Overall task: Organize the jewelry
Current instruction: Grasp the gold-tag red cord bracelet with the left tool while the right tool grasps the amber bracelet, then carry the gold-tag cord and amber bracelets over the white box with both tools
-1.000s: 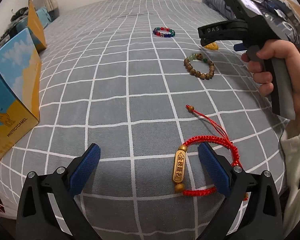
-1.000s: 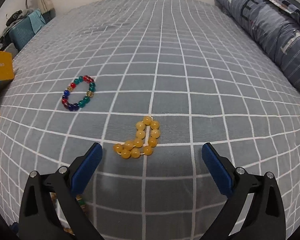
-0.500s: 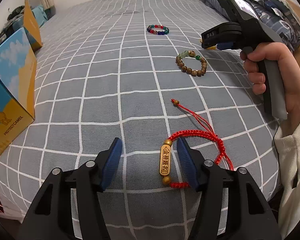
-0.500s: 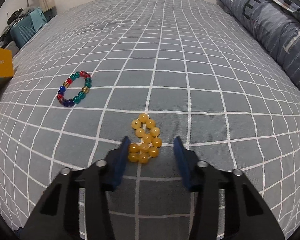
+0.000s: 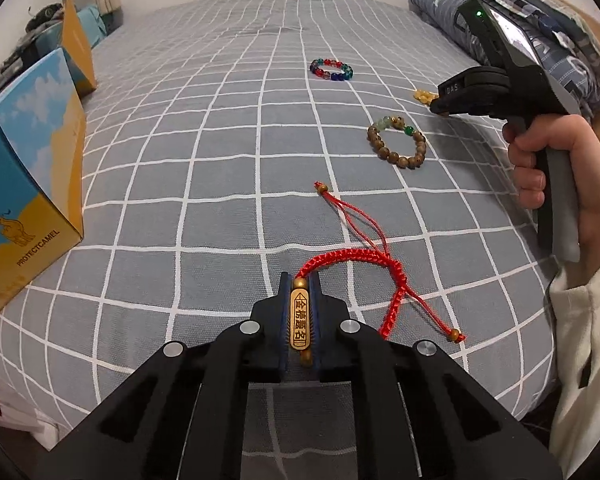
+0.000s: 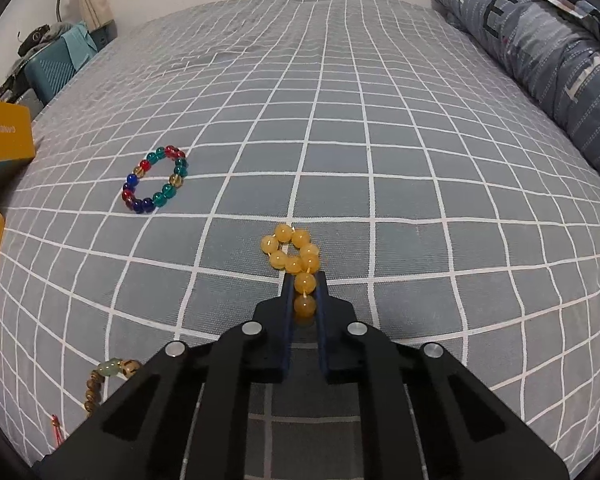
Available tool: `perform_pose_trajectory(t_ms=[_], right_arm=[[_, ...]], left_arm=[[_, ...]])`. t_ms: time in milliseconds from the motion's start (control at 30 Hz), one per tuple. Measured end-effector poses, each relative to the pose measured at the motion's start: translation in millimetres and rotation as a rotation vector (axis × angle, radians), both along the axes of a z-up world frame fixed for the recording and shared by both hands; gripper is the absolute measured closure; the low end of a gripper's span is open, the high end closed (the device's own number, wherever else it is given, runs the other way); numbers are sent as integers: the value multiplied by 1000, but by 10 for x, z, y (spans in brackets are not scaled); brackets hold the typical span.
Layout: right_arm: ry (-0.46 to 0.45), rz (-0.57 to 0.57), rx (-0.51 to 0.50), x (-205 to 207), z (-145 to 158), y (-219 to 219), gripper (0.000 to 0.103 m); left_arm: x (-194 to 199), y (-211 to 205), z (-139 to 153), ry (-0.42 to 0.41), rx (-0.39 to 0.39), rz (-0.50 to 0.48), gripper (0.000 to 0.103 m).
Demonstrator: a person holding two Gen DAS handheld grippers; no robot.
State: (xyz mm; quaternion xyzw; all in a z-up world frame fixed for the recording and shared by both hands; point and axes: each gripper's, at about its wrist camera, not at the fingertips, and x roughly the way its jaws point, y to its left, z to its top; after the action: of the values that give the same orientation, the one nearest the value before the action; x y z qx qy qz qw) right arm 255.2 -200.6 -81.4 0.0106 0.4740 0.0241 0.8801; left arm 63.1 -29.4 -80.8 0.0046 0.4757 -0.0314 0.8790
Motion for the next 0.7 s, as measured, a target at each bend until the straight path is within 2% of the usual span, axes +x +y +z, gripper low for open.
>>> perform_pose_trajectory(t_ms=[367, 700], right_arm=[[-55, 3, -19, -75, 133, 61, 94], [-104, 12, -40, -128, 231, 133, 94]], left_arm=[[60, -7, 90, -14, -6, 3, 95], [142, 53, 287, -57, -15, 16, 95]])
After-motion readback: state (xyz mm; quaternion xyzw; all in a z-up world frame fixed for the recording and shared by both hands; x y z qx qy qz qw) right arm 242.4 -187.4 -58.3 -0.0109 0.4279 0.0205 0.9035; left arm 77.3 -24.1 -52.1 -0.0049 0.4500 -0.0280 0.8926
